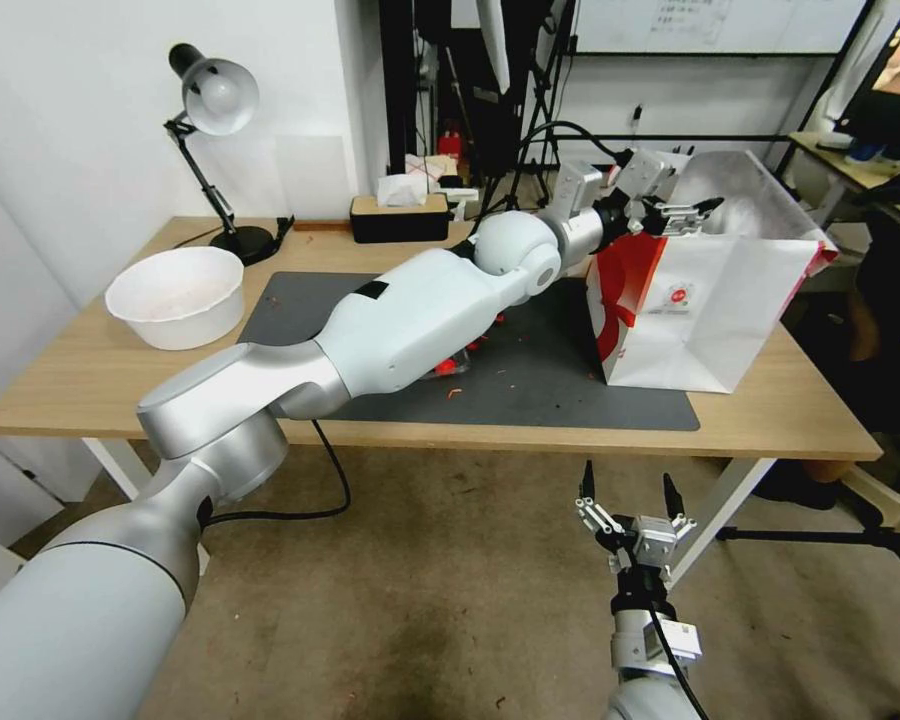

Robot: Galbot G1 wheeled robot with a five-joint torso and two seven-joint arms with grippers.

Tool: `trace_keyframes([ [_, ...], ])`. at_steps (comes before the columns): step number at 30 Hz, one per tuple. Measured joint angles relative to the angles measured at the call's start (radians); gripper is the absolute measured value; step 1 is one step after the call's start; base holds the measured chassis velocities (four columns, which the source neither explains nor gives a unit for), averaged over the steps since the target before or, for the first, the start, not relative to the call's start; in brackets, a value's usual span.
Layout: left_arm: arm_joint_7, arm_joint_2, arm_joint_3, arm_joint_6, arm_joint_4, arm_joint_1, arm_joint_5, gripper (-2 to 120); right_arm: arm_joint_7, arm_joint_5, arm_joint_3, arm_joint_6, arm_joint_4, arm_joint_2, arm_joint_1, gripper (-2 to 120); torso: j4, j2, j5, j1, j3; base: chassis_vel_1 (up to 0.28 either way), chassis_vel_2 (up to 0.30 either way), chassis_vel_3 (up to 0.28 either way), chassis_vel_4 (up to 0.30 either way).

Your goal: Pick up the trash from the table and place it into the takeout bag.

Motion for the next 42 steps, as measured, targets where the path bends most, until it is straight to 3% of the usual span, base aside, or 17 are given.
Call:
trace_keyframes([
  [6, -0.001, 0.041, -0.036, 0.001, -0.016, 0.000, -0.007, 100, 0.000, 0.000, 0.000, -0.001, 0.000, -0.003, 0.003, 100, 0.0002, 0.000, -0.0001, 0.000, 0.000, 0.000, 0.000, 0.000, 0.000],
  [15, -0.004, 0.158, -0.108, 0.017, -0.065, 0.032, -0.018, 100, 0.000, 0.000, -0.002, -0.004, 0.000, -0.004, 0.004, 100, 0.0002, 0.000, -0.0003, 0.000, 0.000, 0.000, 0.000, 0.000, 0.000],
  [28, -0.024, 0.344, -0.231, 0.021, -0.139, 0.193, 0.009, 100, -0.002, -0.002, -0.004, -0.013, 0.015, -0.010, 0.001, 100, 0.0000, 0.000, -0.0002, 0.000, 0.000, 0.000, 0.000, 0.000, 0.000],
  [32, -0.023, 0.397, -0.274, 0.021, -0.173, 0.249, 0.018, 100, -0.002, -0.003, -0.005, -0.014, 0.017, -0.010, 0.001, 100, 0.0002, 0.000, -0.0005, 0.000, 0.000, 0.000, 0.000, 0.000, 0.000],
  [42, -0.022, 0.557, -0.426, 0.020, -0.339, 0.454, 0.040, 100, -0.005, -0.011, -0.017, -0.016, 0.012, -0.006, 0.001, 100, 0.0002, 0.000, 0.0000, 0.000, 0.000, 0.000, 0.000, 0.000, 0.000],
])
